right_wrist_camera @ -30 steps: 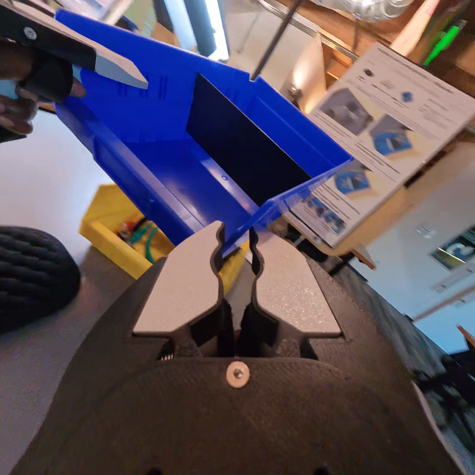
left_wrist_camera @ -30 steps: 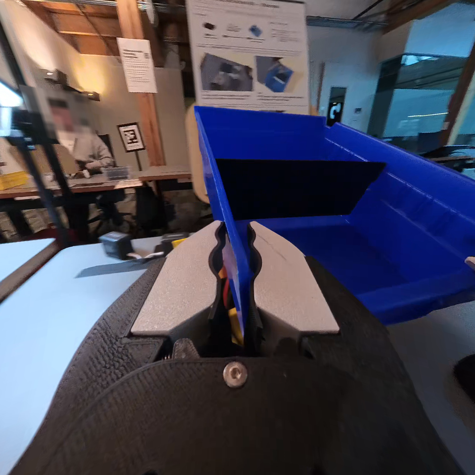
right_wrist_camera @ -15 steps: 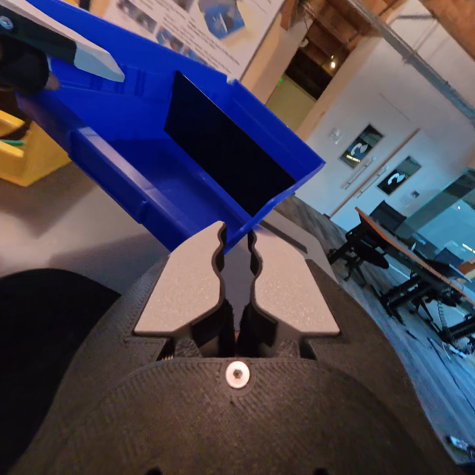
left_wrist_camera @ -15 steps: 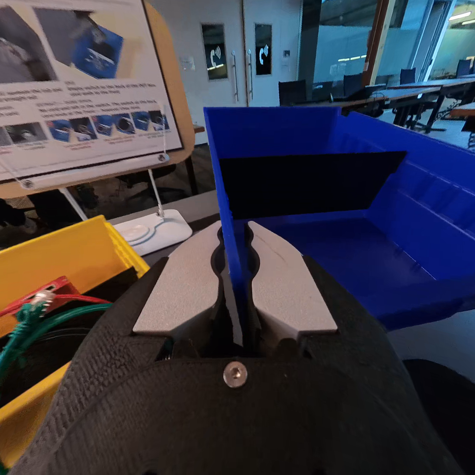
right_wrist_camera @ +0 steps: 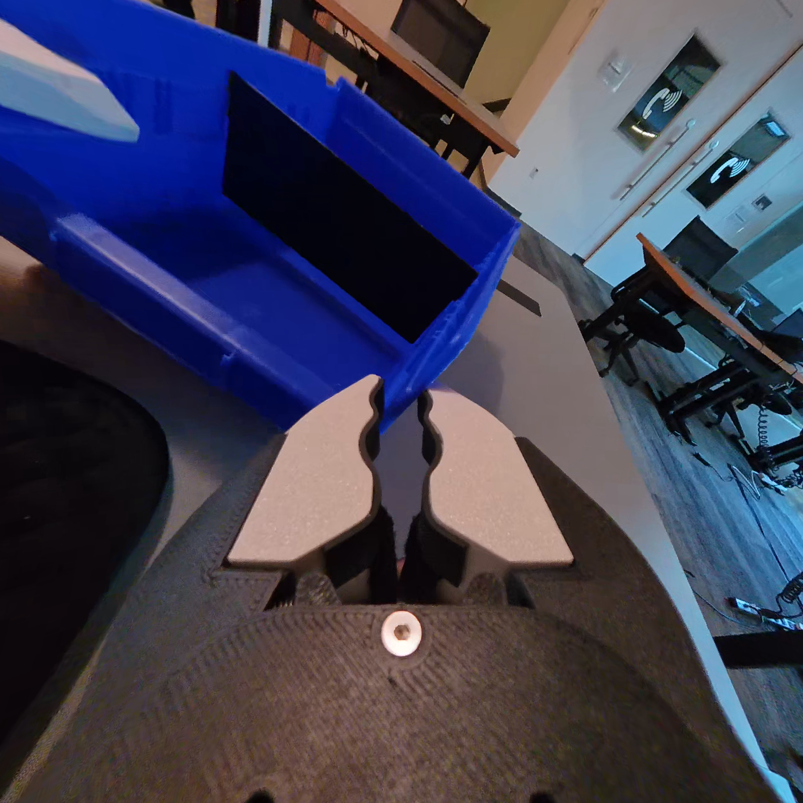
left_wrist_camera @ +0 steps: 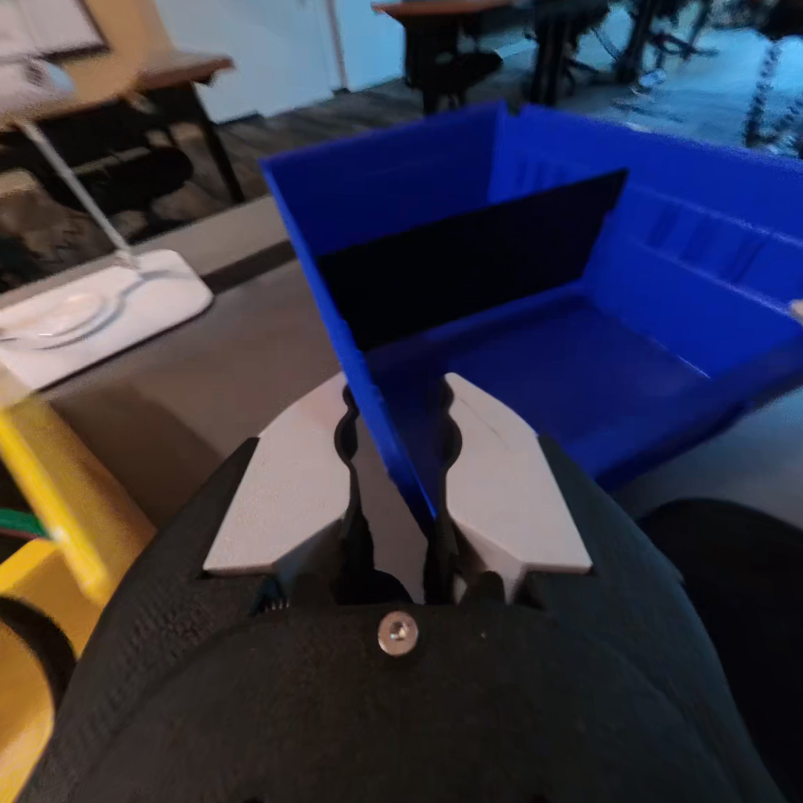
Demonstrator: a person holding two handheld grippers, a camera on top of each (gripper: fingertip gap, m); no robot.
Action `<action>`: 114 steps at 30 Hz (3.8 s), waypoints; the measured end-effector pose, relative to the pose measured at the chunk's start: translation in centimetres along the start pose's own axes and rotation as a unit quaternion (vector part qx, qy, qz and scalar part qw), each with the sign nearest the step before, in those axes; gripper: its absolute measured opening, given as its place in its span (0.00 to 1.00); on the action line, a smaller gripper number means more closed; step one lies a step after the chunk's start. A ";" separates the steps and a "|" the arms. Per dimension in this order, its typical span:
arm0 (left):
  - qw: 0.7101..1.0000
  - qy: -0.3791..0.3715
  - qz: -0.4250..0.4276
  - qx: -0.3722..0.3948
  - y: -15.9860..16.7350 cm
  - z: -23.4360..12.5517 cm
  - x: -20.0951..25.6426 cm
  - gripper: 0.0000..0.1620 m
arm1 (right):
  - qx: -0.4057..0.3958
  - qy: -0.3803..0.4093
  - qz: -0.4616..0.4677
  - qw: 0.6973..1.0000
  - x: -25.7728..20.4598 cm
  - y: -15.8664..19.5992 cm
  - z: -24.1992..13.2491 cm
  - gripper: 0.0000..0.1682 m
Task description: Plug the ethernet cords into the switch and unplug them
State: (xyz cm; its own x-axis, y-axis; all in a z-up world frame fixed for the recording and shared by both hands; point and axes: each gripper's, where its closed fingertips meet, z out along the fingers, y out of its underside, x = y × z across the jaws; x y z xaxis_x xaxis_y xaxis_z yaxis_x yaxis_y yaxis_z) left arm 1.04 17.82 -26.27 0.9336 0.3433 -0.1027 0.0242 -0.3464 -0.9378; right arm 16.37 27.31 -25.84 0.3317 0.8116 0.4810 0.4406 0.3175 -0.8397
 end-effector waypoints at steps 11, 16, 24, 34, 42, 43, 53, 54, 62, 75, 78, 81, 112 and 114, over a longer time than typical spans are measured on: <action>0.991 0.091 0.076 -0.056 0.4 -8.5 -1.9 0.42 | 0.062 -0.095 -0.063 0.992 -1.3 -3.9 -1.8 0.45; 0.962 0.034 0.218 -0.161 6.3 -12.4 -7.8 0.34 | 0.043 -0.213 -0.131 0.967 -7.5 -5.3 -1.8 0.41; 0.912 -0.020 0.325 -0.248 11.3 -13.3 -12.2 0.28 | -0.068 -0.171 -0.356 0.916 -10.0 -2.2 2.4 0.36; 0.892 -0.049 0.362 -0.266 13.5 -17.2 -17.4 0.22 | -0.112 -0.134 -0.437 0.883 -8.8 -0.2 3.4 0.20; 0.878 -0.091 0.359 -0.303 15.9 -22.8 -22.3 0.22 | -0.143 -0.106 -0.447 0.877 -4.4 2.4 2.5 0.20; 0.876 -0.097 0.358 -0.307 16.3 -23.6 -22.9 0.22 | -0.141 -0.104 -0.446 0.878 -3.9 2.7 2.4 0.20; 0.859 -0.138 0.344 -0.353 19.6 -32.1 -27.2 0.22 | -0.171 -0.089 -0.429 0.882 -0.9 4.9 0.6 0.22; 0.857 -0.139 0.345 -0.357 20.0 -32.9 -27.5 0.22 | -0.172 -0.088 -0.427 0.883 -0.8 5.1 0.4 0.22; 0.838 -0.151 0.350 -0.391 22.2 -38.8 -29.5 0.21 | -0.201 -0.077 -0.420 0.882 0.5 6.3 -1.3 0.22; 0.964 -0.038 0.130 -0.228 13.8 -39.7 -24.2 0.48 | -0.014 -0.235 -0.140 0.962 -2.6 -1.4 -5.5 0.42; 0.975 -0.039 0.102 -0.194 9.4 -39.1 -26.2 0.42 | 0.087 -0.282 -0.075 0.953 -3.9 -5.5 -7.3 0.43; 0.971 -0.015 0.136 -0.196 6.5 -37.0 -29.1 0.40 | 0.149 -0.315 -0.061 0.935 -5.3 -8.0 -8.8 0.43; 0.918 -0.008 0.171 -0.358 6.0 -29.3 -40.7 0.17 | 0.184 -0.348 -0.057 0.917 -7.5 -10.2 -9.6 0.40; 0.930 -0.015 0.173 -0.324 3.3 -29.8 -38.8 0.17 | 0.183 -0.354 -0.060 0.915 -7.9 -10.2 -9.5 0.40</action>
State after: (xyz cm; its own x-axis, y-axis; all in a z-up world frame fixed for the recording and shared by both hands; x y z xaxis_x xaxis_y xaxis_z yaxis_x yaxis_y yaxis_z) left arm -24.48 -22.70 -15.45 0.9153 0.1337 -0.3800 -0.0568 -0.8911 -0.4502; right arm 17.20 12.96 -18.63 -0.3806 0.8336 0.4003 0.0861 0.4630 -0.8822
